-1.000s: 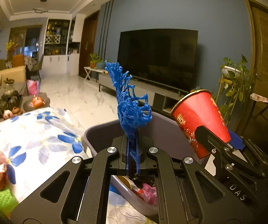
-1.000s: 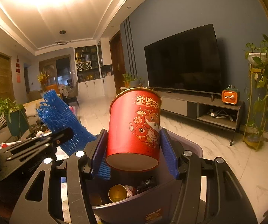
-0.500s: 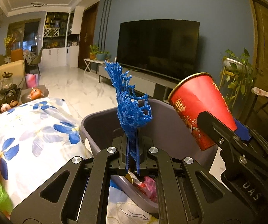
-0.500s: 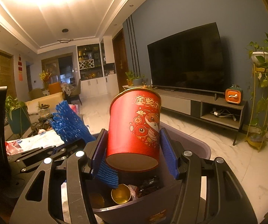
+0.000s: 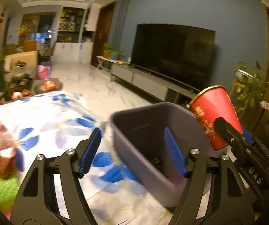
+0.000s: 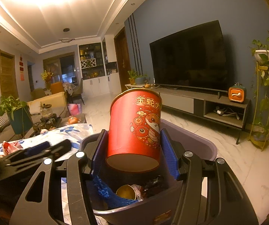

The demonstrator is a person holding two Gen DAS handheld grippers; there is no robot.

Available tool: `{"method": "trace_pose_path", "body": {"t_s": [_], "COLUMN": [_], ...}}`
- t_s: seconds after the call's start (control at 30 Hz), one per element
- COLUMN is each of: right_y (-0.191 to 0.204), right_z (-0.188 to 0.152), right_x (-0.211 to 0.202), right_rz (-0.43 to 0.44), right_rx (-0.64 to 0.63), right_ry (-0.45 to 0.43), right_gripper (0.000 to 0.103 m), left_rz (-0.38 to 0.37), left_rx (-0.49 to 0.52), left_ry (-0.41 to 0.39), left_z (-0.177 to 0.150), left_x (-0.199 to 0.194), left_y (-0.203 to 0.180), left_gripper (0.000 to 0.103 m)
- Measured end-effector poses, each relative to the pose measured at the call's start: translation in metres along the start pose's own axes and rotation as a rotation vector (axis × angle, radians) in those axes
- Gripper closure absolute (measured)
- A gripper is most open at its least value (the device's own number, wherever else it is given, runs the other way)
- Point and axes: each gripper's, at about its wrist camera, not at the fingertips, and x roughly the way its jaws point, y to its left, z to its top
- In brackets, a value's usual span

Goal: Collect trash
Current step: 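Open the left tool over the bin while the right tool releases the red cup, then move both open tools back over the remaining trash on the table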

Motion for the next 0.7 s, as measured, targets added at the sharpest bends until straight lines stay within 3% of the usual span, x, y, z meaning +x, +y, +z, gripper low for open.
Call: {"method": "trace_pose_path", "body": {"t_s": [0.17, 0.3, 0.57, 0.7], "right_y": [0.006, 0.011, 0.02, 0.027], "right_z": [-0.002, -0.003, 0.0, -0.002], "right_x": [0.008, 0.008, -0.028, -0.043], "right_rz": [0.014, -0.005, -0.005, 0.038], "right_rx": [-0.006, -0.02, -0.054, -0.025], "right_ry": [0.008, -0.006, -0.051, -0.042], "right_gripper": [0.045, 0.024, 0.023, 0.023], "left_rz": [0.132, 0.204, 0.344, 0.407], "left_rx": [-0.001, -0.035, -0.09, -0.111], "left_ry": [-0.038, -0.059, -0.099, -0.118], "left_z": [-0.004, -0.012, -0.033, -0.045], "left_x": [-0.035, -0.067, -0.122, -0.154], "left_y": [0.013, 0.03, 0.063, 0.075], "left_gripper": [0.023, 0.019, 0.019, 0.019]}}
